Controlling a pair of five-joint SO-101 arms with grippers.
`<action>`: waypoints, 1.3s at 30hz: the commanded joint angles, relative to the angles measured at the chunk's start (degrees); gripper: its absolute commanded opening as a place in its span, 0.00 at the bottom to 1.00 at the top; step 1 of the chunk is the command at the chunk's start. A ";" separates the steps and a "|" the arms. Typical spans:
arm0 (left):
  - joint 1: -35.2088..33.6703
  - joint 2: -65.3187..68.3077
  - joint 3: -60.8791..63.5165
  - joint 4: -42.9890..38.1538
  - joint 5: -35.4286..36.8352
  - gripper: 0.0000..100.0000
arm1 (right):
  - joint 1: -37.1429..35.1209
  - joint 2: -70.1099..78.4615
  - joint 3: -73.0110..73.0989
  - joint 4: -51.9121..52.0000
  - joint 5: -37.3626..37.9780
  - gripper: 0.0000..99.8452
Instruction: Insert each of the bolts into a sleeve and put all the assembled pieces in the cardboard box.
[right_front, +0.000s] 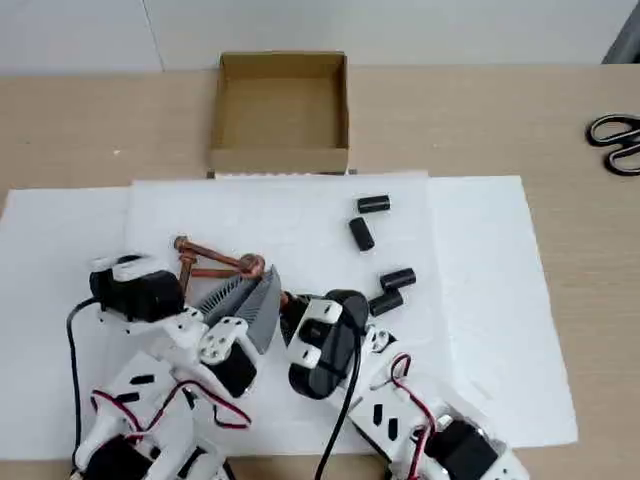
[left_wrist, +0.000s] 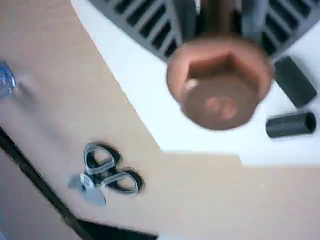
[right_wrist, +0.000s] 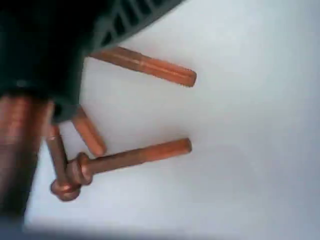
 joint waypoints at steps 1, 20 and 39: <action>0.00 -0.18 -0.48 3.60 -1.67 0.01 | 0.92 -0.40 -5.45 -1.54 1.67 0.00; 7.65 -0.09 1.01 8.00 -11.60 0.03 | 2.86 -0.48 -7.03 -1.45 1.85 0.00; 3.43 0.18 -4.26 8.44 -11.87 0.24 | 2.86 -0.57 -5.01 0.48 1.67 0.00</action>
